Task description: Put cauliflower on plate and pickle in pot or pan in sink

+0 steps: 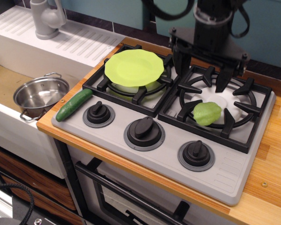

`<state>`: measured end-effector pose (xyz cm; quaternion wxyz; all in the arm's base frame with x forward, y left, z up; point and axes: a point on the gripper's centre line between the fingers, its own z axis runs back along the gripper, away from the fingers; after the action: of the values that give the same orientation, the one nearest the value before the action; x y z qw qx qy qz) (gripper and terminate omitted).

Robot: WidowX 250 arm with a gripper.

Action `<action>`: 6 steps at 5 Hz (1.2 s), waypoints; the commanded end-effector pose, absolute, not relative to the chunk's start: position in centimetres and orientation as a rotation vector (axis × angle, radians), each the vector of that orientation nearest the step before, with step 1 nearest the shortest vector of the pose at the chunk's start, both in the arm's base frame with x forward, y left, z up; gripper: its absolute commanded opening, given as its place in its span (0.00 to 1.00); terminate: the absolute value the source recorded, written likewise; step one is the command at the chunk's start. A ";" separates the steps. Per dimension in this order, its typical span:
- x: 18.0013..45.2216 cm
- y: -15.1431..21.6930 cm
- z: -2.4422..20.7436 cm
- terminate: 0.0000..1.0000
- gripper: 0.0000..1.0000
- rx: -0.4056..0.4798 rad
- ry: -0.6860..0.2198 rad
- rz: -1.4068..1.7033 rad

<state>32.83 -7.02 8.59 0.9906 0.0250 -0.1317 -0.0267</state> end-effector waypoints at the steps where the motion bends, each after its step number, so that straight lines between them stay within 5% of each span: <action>1: 32.0 -7.5 7.8 0.00 1.00 0.075 -0.303 0.000; 3: 30.0 -8.6 5.9 0.00 1.00 0.058 -0.330 0.021; 6: 32.6 -8.0 5.0 0.00 1.00 0.019 -0.389 -0.061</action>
<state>31.32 -7.95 3.88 0.9845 0.0151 -0.1711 -0.0355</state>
